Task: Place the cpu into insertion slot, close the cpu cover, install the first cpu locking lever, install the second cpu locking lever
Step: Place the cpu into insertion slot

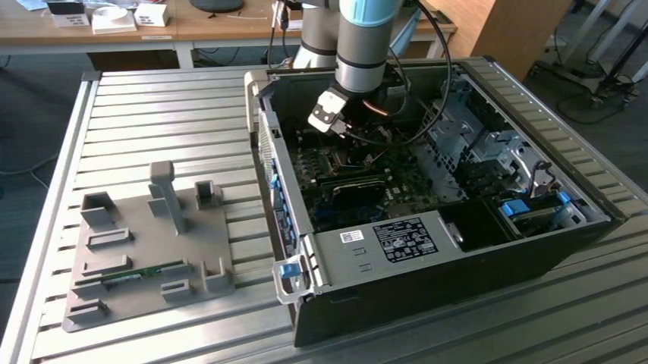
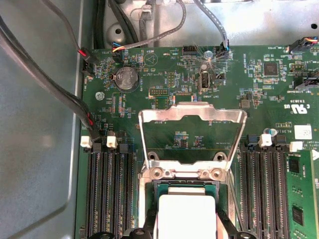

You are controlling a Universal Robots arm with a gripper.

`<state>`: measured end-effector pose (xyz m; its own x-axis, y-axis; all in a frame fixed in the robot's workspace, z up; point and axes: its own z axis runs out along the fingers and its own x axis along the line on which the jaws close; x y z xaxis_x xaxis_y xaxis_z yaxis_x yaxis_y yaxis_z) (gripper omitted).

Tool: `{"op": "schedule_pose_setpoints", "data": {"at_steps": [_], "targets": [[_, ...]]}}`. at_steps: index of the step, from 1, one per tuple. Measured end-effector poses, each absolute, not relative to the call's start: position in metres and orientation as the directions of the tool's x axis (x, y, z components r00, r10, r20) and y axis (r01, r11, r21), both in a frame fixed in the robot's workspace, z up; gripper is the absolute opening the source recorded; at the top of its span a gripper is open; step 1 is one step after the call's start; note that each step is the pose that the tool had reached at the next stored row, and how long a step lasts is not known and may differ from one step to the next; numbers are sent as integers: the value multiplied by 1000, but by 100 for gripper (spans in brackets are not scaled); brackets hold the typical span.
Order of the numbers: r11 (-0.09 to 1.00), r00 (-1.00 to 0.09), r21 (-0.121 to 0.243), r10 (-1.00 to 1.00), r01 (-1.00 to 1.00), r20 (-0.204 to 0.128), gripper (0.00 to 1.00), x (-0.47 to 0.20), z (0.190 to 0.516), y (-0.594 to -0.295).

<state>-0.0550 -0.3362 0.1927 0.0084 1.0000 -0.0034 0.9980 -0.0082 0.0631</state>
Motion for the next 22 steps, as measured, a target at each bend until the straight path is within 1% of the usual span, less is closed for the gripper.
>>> {"op": "schedule_pose_setpoints", "data": {"at_steps": [22], "targets": [[-8, 8, 63, 1000, 998, -4, 54, -55, 190, -336]]}}
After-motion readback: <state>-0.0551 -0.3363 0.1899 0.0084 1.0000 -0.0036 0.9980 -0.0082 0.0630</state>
